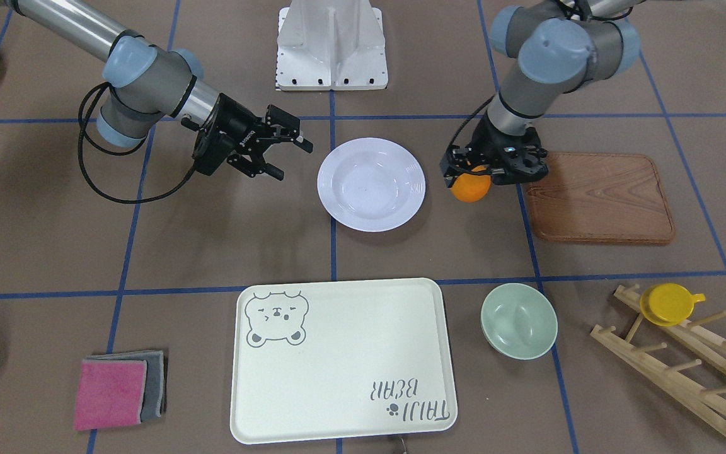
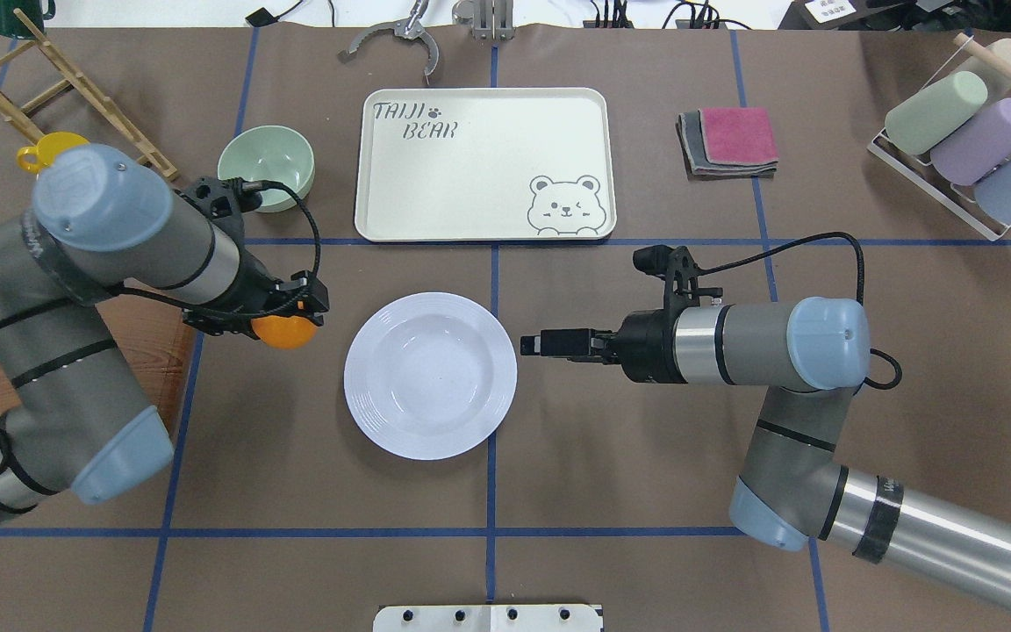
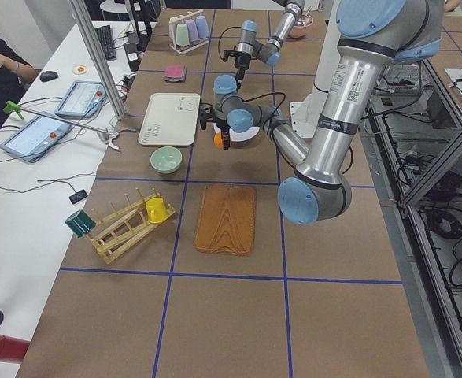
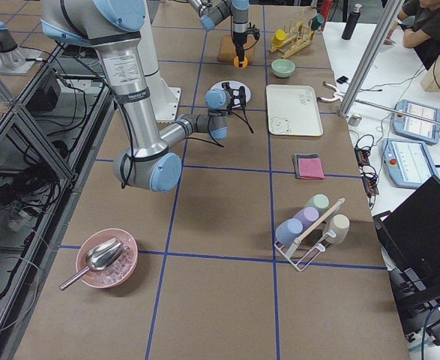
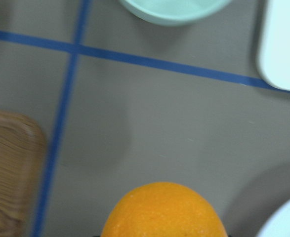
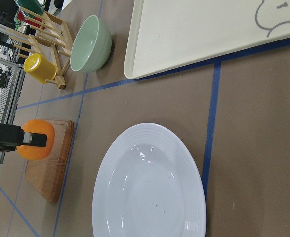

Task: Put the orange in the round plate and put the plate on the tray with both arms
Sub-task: 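Carry the orange onto the white plate with left gripper while right grips plate rim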

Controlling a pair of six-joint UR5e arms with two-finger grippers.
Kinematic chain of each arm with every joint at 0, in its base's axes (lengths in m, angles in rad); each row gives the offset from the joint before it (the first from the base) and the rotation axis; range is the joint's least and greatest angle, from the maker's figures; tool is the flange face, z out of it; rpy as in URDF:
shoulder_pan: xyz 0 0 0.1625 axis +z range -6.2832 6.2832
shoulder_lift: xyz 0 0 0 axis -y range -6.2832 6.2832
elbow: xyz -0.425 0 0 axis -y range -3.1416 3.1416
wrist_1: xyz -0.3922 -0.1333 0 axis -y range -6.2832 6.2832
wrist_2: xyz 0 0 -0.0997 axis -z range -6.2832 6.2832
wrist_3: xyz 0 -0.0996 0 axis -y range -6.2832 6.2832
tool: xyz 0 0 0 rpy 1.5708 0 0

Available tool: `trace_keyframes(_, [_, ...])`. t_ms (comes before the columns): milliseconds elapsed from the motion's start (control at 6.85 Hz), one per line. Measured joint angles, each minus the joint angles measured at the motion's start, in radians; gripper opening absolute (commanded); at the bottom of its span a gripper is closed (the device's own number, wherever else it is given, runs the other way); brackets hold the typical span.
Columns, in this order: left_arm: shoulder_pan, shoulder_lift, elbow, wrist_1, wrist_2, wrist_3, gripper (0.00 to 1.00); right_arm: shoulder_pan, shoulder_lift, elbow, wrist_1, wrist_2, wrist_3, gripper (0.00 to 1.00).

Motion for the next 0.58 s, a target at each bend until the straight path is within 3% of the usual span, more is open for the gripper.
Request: trace_keyframes(584, [0.175, -0.141, 0.066, 0.032, 0.136, -0.129, 0.76, -0.042, 0.033, -0.055, 0.048, -0.059, 0.016, 0.97])
